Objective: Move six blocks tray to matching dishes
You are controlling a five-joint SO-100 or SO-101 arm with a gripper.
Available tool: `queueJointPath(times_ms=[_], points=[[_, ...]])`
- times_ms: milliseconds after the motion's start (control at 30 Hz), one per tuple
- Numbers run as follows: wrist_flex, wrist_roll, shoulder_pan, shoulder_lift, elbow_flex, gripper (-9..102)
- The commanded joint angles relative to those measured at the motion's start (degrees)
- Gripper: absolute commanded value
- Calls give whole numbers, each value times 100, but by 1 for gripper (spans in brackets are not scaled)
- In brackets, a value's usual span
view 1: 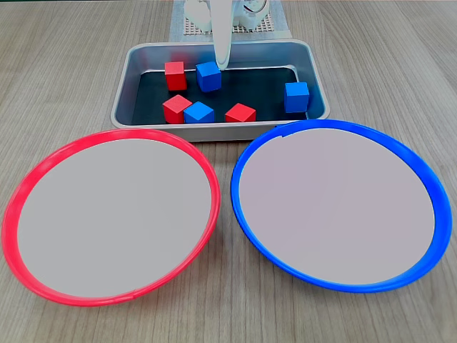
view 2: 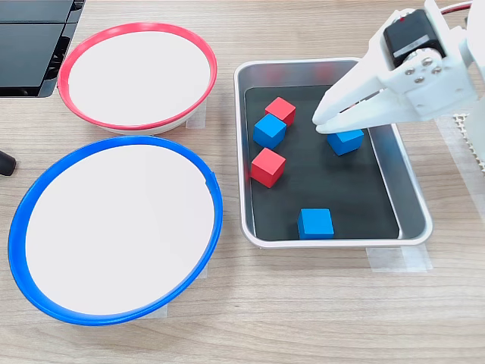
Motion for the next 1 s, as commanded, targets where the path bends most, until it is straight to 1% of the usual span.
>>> queueJointPath(times_ms=[0, 133, 233, 300, 367, 500, 567, 700, 967], points=[[26, -18, 62, 123, 0, 0], [35, 53, -18, 114, -35, 0], [167, 264, 255, -598, -721, 0], [229, 571, 422, -1547, -1318, 0], [290, 1063, 554, -2865, -2065, 0], [677, 2013, 686, -5142, -3621, 7], [853, 2320, 738, -6012, -4289, 11], [1081, 2610, 888, -7242, -5326, 19], [976, 2751, 1125, -8886, -6091, 20]])
